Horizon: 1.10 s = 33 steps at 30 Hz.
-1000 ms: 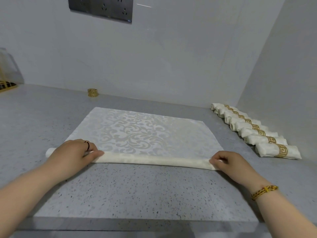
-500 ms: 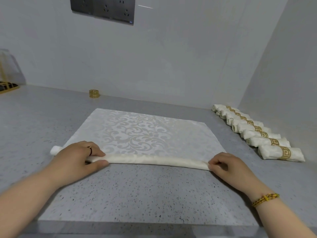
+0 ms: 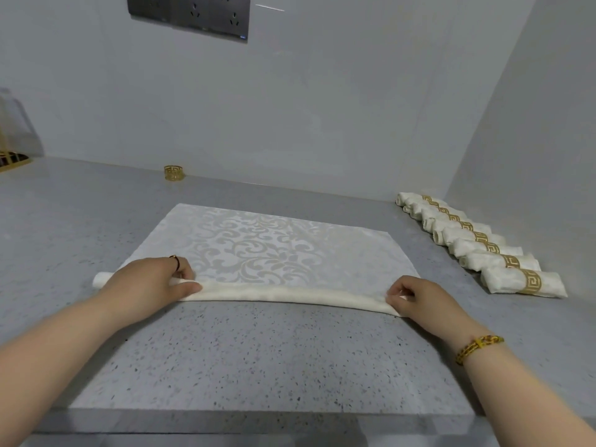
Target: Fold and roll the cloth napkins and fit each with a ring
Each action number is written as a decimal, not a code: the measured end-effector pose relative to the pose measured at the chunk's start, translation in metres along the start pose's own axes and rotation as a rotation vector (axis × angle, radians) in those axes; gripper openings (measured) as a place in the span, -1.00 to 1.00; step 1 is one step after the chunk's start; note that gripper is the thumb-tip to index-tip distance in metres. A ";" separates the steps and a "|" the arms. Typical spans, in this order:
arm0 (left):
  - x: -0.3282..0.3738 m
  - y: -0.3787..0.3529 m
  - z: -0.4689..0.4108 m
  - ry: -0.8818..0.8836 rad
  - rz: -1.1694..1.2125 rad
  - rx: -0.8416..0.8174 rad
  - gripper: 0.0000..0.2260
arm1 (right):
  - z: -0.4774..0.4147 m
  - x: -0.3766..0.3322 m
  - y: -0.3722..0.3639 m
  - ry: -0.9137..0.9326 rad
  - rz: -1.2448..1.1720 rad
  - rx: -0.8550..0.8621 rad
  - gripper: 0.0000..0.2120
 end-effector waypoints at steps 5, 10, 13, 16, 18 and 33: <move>0.011 0.001 -0.004 -0.126 0.081 0.086 -0.77 | 0.000 -0.014 -0.001 0.191 0.163 0.165 -0.92; 0.006 -0.003 0.008 -0.203 -0.021 0.058 -0.88 | 0.015 -0.007 -0.002 0.285 0.107 0.102 -0.82; 0.002 0.002 0.015 -0.216 0.024 0.049 -0.68 | 0.025 0.000 0.003 0.255 -0.002 0.075 -0.84; 0.004 0.001 0.016 -0.212 -0.039 0.033 -0.80 | 0.023 0.000 0.004 0.227 0.013 0.073 -0.85; 0.007 0.003 0.010 -0.182 -0.082 0.056 -0.83 | 0.016 -0.002 0.006 0.182 0.018 0.091 -0.89; 0.012 -0.008 0.001 -0.115 -0.084 0.119 -0.83 | -0.001 -0.017 -0.014 0.211 0.147 0.179 -0.83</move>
Point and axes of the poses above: each hand's wrist, its own z-axis away from the middle knuckle, its own y-axis out of the back of the hand, x = y × z, the point moved 4 cm from there along -z, towards the middle knuckle, and after that the axes turned 10 degrees about x, right-handed, at the moved point
